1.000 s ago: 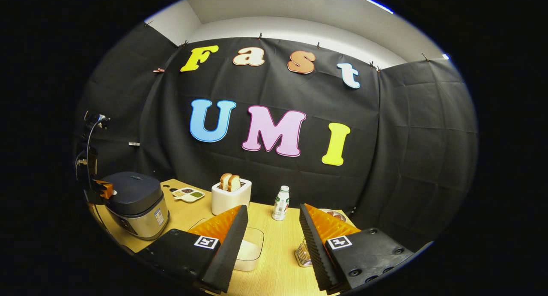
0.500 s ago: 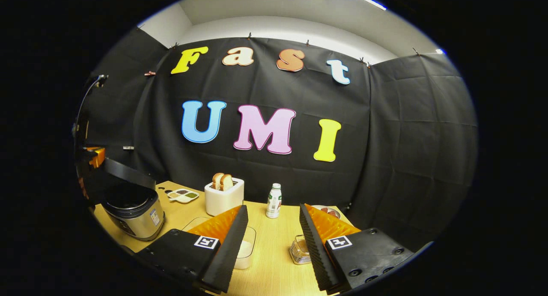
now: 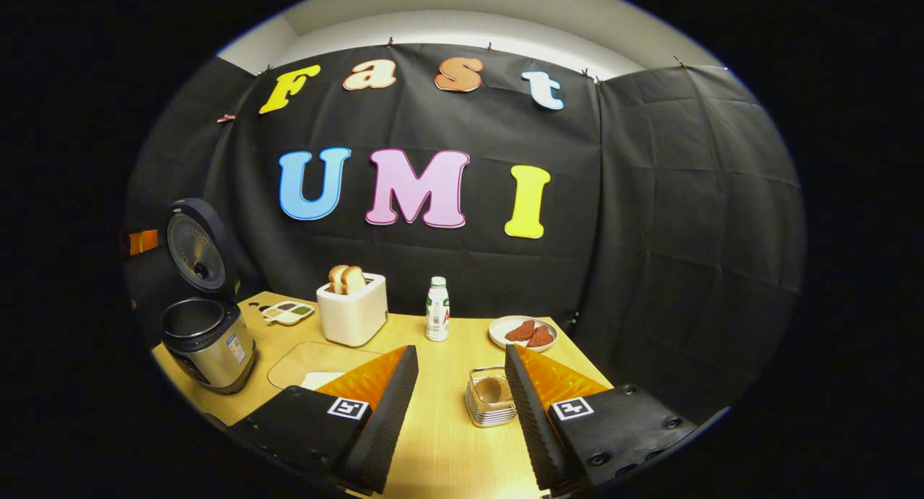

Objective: Close the left gripper, press the button to open the rice cooker; take a wooden spoon from the chopstick holder with the right hand, scoop a spoonful of rice and pour it into the rice cooker, then put the wooden spoon back into the chopstick holder.

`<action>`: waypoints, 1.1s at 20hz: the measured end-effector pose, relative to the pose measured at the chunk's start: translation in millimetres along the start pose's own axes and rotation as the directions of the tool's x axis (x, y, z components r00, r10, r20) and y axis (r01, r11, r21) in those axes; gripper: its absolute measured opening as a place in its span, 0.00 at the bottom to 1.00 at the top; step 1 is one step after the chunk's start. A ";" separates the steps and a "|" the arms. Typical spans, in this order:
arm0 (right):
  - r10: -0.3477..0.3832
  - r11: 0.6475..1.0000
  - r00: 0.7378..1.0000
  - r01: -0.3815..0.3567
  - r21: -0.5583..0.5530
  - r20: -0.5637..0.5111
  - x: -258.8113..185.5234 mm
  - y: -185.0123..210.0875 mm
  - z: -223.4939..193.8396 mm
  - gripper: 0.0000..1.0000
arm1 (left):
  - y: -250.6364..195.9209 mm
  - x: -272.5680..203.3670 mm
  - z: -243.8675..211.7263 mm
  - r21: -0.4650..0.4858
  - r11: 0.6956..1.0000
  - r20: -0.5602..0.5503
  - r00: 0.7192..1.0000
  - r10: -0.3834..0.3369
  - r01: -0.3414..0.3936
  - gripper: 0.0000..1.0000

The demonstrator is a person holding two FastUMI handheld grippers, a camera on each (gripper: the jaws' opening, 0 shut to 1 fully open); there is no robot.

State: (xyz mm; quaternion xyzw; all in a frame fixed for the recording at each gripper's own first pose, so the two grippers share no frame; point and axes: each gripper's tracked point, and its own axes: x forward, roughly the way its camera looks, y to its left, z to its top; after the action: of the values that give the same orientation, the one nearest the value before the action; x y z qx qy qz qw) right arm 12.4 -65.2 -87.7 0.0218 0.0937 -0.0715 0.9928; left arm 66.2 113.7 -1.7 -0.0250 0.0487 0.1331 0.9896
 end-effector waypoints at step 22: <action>-0.068 0.958 0.946 0.150 0.244 -0.316 117.2 -102.6 -130.0 0.60 | -11.6 -37.1 3.6 -0.011 0.998 -0.003 0.998 0.064 -0.064 0.93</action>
State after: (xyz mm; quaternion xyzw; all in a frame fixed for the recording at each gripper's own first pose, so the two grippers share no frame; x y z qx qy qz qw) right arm 87.6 -175.5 -240.5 0.1598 0.2359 -0.1346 0.9490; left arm 34.1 93.1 6.1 -0.0292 0.0500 0.1650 0.9846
